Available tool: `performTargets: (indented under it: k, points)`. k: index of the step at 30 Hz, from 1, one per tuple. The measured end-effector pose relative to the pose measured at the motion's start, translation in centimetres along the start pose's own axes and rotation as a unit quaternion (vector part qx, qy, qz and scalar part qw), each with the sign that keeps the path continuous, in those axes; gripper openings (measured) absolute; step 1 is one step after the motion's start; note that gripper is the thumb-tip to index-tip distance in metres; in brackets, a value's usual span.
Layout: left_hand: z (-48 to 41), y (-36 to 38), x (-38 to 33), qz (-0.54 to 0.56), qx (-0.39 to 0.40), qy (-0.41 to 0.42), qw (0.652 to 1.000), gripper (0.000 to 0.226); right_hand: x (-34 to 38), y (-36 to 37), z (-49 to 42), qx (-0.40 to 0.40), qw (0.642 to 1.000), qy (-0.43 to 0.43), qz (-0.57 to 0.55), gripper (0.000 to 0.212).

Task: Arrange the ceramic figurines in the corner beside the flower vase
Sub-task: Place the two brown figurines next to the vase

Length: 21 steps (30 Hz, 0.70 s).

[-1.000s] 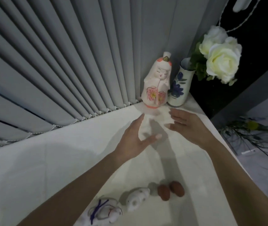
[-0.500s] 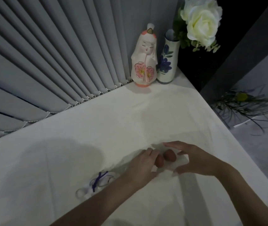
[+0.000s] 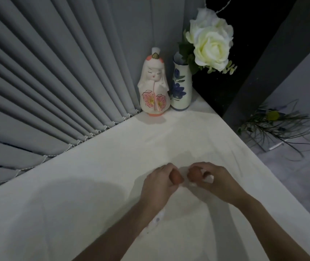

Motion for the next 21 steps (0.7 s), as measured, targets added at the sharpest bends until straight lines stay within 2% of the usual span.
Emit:
performTargets:
  k: [5,11,14,21]
  points:
    - [-7.5,-3.0,-2.5,0.026,-0.058,0.038,0.997,0.030,0.6,-5.2,-5.9,-0.109,0.994,-0.028,0.007,0.041]
    - [-15.7,-3.1,-6.4,-0.035,-0.053,0.082,0.995,0.020,-0.6,-9.4,-12.4,-0.188,0.982,0.001,0.017,0.027]
    - [-17.7,-2.3,-7.6,-0.083,-0.036,0.090,0.992,0.022,-1.4,-10.2,-14.2,-0.209,0.977,0.018,0.036,0.025]
    - [-19.3,-0.6,-7.3,-0.090,0.006,0.069,0.993,0.027,-3.7,-10.0,-15.6,-0.205,0.976,0.061,0.039,0.030]
Point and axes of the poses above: each hand's wrist, its own z-axis away from the middle knuckle, its own y-axis out of the palm, x = y × z, the point moved 8 cm from there along -z, towards the middle knuckle, and after that the axes turned 2 degrees about z, right-handed, at the moved point
